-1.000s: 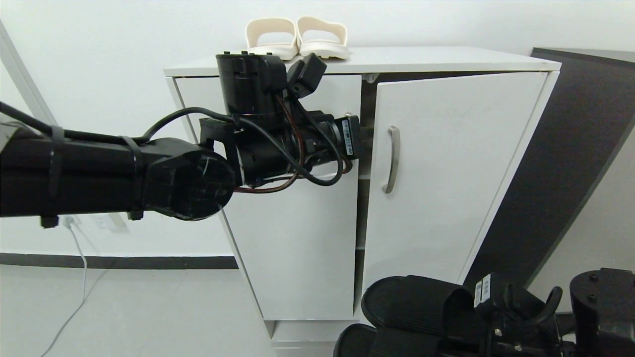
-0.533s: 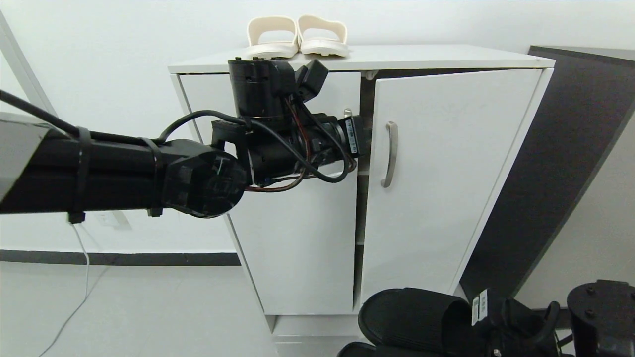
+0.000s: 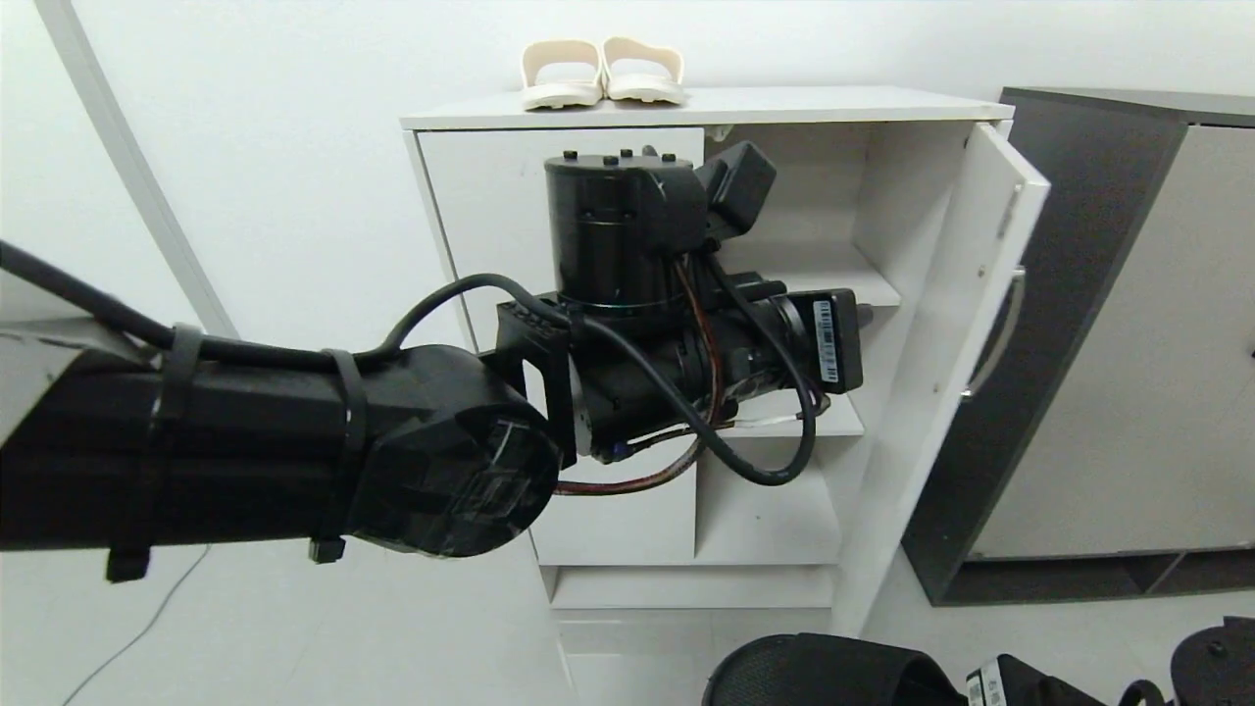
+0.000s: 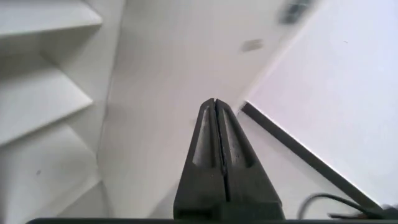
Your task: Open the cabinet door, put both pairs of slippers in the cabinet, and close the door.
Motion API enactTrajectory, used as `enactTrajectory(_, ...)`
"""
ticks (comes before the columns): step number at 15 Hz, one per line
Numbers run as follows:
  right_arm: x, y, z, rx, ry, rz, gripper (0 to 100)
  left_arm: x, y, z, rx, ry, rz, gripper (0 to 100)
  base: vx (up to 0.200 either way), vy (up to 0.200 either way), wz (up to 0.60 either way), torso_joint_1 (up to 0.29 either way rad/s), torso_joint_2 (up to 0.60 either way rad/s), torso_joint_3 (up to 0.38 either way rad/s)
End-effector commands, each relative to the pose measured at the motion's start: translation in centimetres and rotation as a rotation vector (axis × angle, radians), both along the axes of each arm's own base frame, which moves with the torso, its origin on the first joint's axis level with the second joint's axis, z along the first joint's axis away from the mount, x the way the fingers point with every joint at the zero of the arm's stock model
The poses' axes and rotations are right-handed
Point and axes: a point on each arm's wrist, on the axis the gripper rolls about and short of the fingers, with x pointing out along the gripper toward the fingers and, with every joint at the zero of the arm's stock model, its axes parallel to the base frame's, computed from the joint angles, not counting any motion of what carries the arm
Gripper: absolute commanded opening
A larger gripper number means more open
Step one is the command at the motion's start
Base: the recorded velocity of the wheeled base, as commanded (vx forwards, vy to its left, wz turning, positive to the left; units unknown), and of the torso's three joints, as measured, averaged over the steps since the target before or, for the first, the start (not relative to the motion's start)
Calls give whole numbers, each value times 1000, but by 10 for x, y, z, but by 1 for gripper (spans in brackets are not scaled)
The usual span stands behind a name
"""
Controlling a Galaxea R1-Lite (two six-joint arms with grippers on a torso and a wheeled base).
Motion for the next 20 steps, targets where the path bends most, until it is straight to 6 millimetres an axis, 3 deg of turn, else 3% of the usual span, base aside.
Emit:
enactTrajectory(1, 1, 0, 1, 3, -4, -5, 0, 2, 8, 8, -30, -25, 27, 0, 0, 0, 0, 0, 0, 0)
enactTrajectory(2, 3, 1, 0, -1, -3, -14, 0, 4, 12, 12, -40, -34, 50, 0, 0, 0, 0, 0, 0, 0)
enactTrajectory(5, 36, 8, 5, -6, -19, -173, 0, -3, 61, 38, -56, -48, 182, 0, 0, 0, 0, 0, 0, 0)
enactTrajectory(6, 36, 8, 5, -6, -19, -173, 0, -3, 61, 38, -56, -48, 182, 0, 0, 0, 0, 0, 0, 0)
enactTrajectory(7, 49, 14, 7, -12, -34, -278, 0, -32, 112, 57, -17, -39, 245, 0, 0, 0, 0, 0, 0, 0)
enactTrajectory(8, 55, 18, 11, 4, -38, -334, 0, -53, 138, 59, 40, -36, 275, 0, 0, 0, 0, 0, 0, 0)
enactTrajectory(9, 57, 20, 14, 16, -39, -362, 0, -65, 151, 61, 64, -42, 290, 0, 0, 0, 0, 0, 0, 0)
enactTrajectory(10, 66, 27, 24, 68, -35, -447, 0, -107, 193, 60, 132, -52, 364, 0, 0, 0, 0, 0, 0, 0)
enactTrajectory(11, 69, 29, 26, 81, -34, -477, 0, -123, 206, 57, 151, -45, 408, 0, 0, 0, 0, 0, 0, 0)
enactTrajectory(12, 77, 31, 29, 92, -45, -552, 0, -160, 237, 46, 172, -33, 569, 0, 0, 0, 0, 0, 0, 0)
enactTrajectory(14, 85, 31, 29, 81, -70, -636, 0, -208, 281, 18, 195, -48, 890, 0, 0, 0, 0, 0, 0, 0)
enactTrajectory(15, 85, 30, 27, 72, -66, -639, 0, -227, 292, -1, 234, -74, 1008, 0, 0, 0, 0, 0, 0, 0)
enactTrajectory(17, 84, 30, 25, 64, -66, -636, 0, -262, 300, -44, 251, -104, 1173, 0, 0, 0, 0, 0, 0, 0)
enactTrajectory(20, 83, 30, 24, 58, -62, -633, 0, -280, 299, -97, 280, -105, 1286, 0, 0, 0, 0, 0, 0, 0)
